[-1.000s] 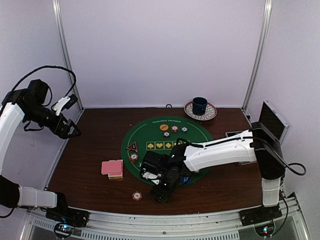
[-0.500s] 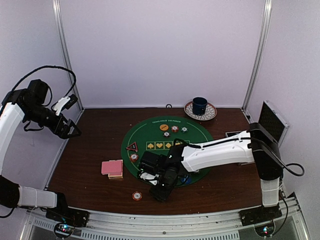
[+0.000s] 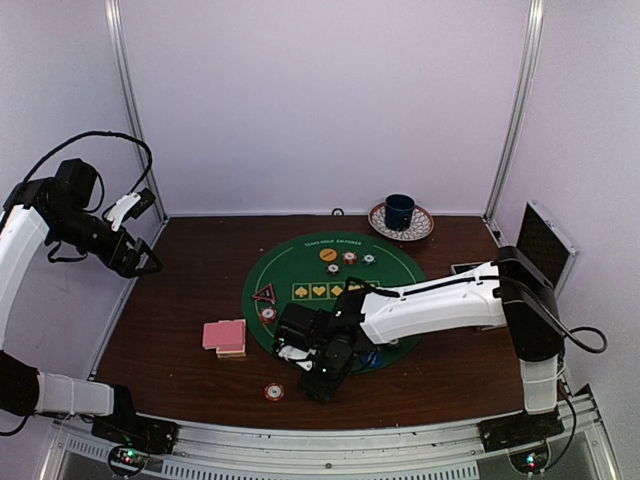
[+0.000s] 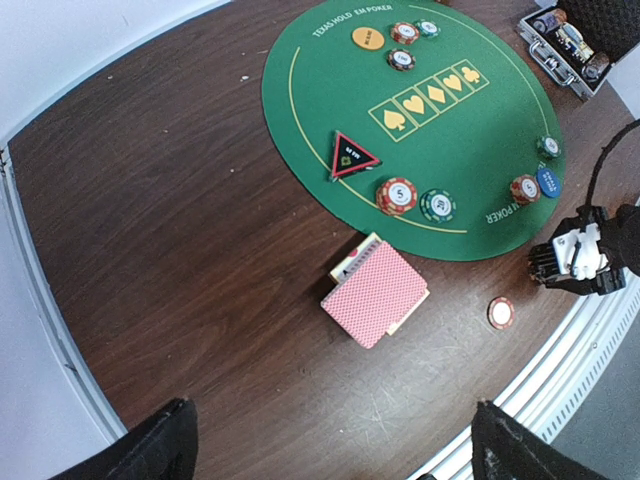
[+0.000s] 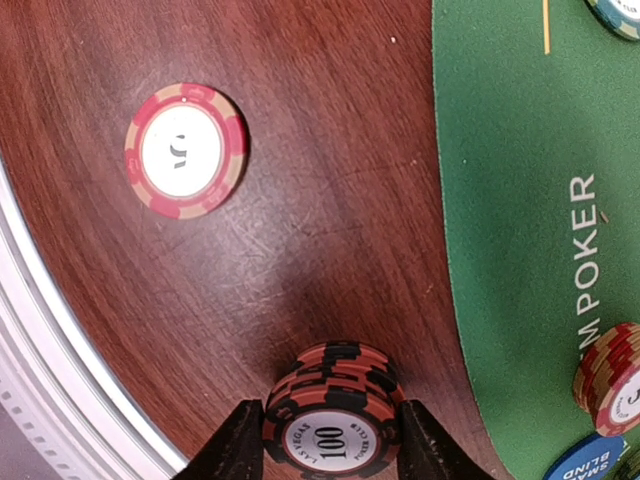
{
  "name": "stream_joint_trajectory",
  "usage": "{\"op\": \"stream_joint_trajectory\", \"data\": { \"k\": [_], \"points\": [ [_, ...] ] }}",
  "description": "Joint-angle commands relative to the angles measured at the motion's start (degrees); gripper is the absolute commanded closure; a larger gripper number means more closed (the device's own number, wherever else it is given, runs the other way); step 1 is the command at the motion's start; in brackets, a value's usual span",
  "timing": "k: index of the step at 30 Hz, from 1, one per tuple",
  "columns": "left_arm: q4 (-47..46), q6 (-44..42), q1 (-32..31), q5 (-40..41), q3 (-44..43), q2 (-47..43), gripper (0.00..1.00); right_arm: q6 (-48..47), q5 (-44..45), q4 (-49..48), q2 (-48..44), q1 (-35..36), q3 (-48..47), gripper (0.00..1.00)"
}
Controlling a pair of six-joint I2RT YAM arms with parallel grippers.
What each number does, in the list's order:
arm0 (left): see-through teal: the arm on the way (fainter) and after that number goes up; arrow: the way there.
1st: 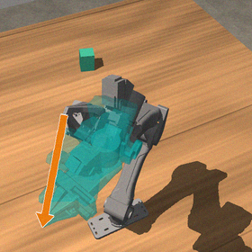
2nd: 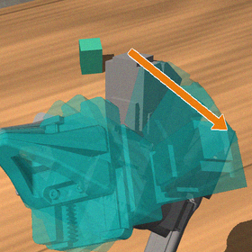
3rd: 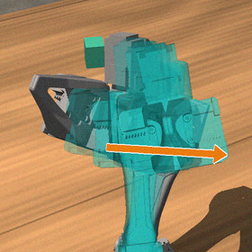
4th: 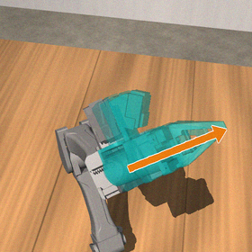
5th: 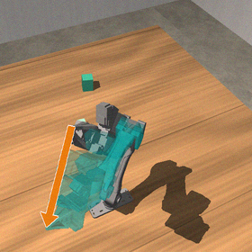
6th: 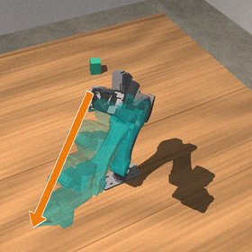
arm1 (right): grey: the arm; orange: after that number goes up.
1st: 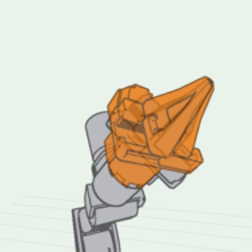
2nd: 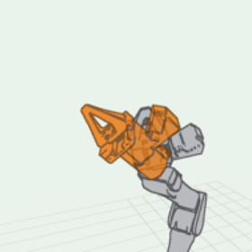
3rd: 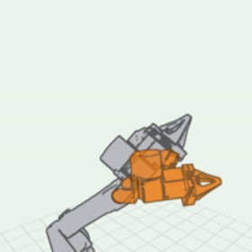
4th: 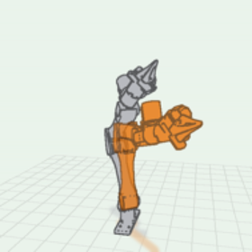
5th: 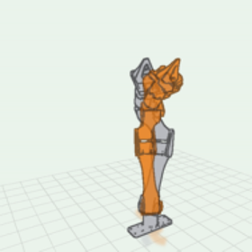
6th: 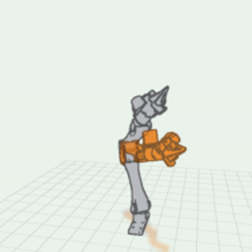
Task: Distribute texas hold em gaming equipment
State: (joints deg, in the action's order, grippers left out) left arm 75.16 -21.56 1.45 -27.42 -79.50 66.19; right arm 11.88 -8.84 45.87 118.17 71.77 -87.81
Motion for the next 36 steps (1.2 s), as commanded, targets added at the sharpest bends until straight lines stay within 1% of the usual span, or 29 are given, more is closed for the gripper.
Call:
{"op": "stream_joint_trajectory", "data": {
  "k": [1, 7, 15, 21, 26, 29, 36],
  "points": [
    [0.46, -0.59, 0.38, 0.08, -1.44, -0.71, 0.02, -0.61, 1.43, 1.05, 1.02, 0.46, -1.40, 0.52],
    [0.46, -0.50, 0.38, 0.07, -1.53, -0.72, 0.02, -0.67, 1.67, 1.72, 0.13, 0.50, -1.90, 0.64],
    [0.45, -0.50, 0.32, -0.12, -1.27, -0.56, 0.02, -1.71, 2.75, 5.07, -2.19, 0.52, -5.06, 0.66],
    [0.49, -0.49, 0.39, -0.01, -1.27, -0.74, 0.02, -2.96, 5.51, 7.30, -1.08, 0.04, -10.05, 0.66],
    [0.47, -0.38, 0.39, -0.13, -1.27, -0.69, 0.02, -3.01, 6.87, 6.06, 2.97, -2.82, -15.06, 0.66],
    [0.44, -0.40, 0.39, -0.09, -1.18, -0.70, 0.02, -2.67, 6.14, 4.77, 6.74, -4.77, -19.04, 0.66],
    [0.46, -0.48, 0.39, -0.04, -1.38, -0.82, 0.02, -2.37, 5.46, 5.71, 17.52, -6.58, -31.38, 0.68]
  ]
}}
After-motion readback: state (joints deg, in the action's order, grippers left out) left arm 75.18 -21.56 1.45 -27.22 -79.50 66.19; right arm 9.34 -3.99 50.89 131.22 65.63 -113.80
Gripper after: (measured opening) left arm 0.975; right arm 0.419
